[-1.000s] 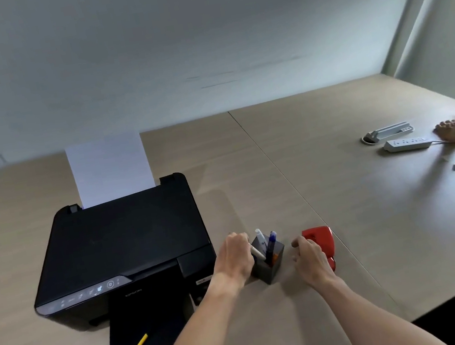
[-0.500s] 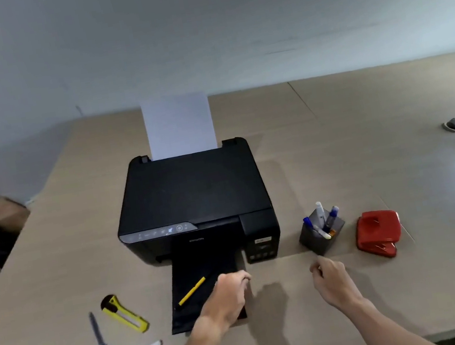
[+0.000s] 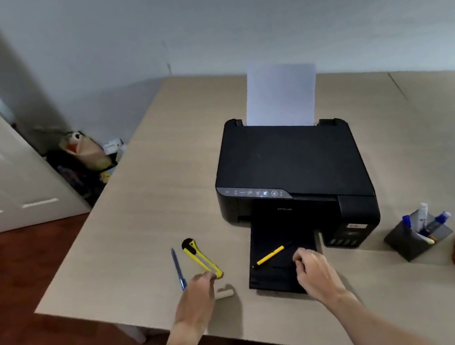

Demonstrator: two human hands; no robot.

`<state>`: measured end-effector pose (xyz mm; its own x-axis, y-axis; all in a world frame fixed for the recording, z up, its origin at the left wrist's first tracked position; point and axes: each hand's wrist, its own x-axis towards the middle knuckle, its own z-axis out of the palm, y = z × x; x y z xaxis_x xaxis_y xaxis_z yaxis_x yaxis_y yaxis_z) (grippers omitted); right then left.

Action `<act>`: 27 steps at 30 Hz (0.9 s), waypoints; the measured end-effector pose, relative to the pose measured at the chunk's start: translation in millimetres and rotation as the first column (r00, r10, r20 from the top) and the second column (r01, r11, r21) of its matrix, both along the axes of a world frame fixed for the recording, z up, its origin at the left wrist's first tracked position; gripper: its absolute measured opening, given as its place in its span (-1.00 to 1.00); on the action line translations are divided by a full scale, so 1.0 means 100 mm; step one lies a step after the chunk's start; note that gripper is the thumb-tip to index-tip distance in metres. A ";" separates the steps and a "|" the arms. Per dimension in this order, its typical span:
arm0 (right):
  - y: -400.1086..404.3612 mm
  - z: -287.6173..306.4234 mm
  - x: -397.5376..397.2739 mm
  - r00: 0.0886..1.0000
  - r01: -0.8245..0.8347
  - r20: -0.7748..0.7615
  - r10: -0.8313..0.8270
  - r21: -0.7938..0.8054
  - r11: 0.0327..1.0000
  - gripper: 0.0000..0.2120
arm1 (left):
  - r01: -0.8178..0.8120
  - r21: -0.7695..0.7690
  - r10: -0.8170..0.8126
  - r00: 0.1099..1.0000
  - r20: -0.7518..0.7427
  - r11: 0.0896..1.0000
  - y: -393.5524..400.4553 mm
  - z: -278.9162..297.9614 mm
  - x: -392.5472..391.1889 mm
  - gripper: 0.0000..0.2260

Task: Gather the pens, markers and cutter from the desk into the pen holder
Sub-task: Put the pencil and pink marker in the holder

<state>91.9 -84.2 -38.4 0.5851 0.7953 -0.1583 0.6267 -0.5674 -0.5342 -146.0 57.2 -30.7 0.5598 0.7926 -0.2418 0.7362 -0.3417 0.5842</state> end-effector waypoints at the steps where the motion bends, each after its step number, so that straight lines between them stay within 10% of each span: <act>1: 0.11 -0.02 -0.08 0.999 -0.039 0.030 0.039 -0.017 0.999 -0.87 | -0.025 0.019 0.026 0.998 -0.050 0.999 0.02 -0.01 -0.09 -0.81; 10: 0.50 -0.18 -0.31 0.921 -0.159 0.337 0.194 -0.130 0.979 -0.84 | 0.030 0.089 0.004 0.934 -0.357 0.996 0.05 -0.37 -0.58 -0.73; 15: 0.22 -0.08 -0.15 0.896 -0.062 0.428 0.118 -0.143 0.988 -0.88 | 0.367 0.092 -0.285 0.836 -0.469 0.926 0.11 -0.44 -0.46 -0.62; 19: -0.34 0.04 0.18 0.953 0.104 0.296 -0.062 -0.128 0.986 -0.93 | 0.529 -0.102 -0.530 0.782 -0.328 0.843 -0.07 -0.29 0.07 -0.90; 27: -1.52 0.41 1.12 0.863 0.484 0.191 -0.468 -0.043 0.874 -0.83 | 0.731 -0.145 -0.745 0.661 -0.088 0.667 -0.94 0.13 1.41 -0.85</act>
